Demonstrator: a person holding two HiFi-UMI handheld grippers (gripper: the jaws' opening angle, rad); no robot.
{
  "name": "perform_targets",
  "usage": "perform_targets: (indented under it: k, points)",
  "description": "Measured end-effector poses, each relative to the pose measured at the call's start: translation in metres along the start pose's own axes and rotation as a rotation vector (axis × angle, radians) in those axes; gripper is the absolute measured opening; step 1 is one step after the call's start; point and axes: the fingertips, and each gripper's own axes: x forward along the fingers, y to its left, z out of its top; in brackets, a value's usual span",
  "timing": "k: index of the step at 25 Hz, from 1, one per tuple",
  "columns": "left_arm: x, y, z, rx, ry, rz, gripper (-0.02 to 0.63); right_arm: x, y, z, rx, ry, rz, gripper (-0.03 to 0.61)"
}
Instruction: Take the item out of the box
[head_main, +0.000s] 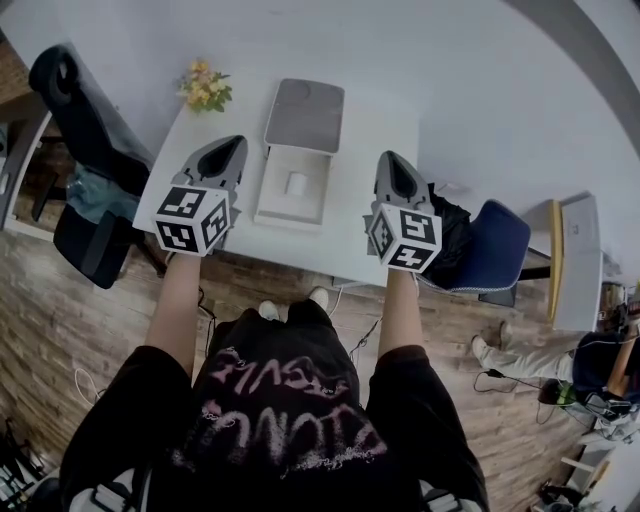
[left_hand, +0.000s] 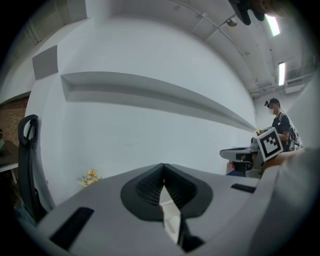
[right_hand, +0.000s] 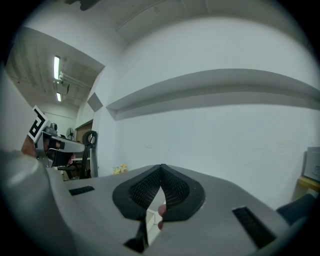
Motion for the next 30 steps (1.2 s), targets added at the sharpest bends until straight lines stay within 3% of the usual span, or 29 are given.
perform_targets:
  k: [4,18,30]
  points:
    - [0.014,-0.001,-0.001,0.000,0.009,0.013,0.003,0.013,-0.005,0.001,-0.032,0.001,0.021,0.009]
    - [0.059,-0.004,-0.006,-0.002,0.047,0.087,0.003,0.058,-0.045,-0.013,0.004,0.010,0.100,0.009]
    - [0.090,-0.015,-0.033,-0.021,0.136,0.073,0.003,0.070,-0.055,-0.029,0.021,0.021,0.127,0.009]
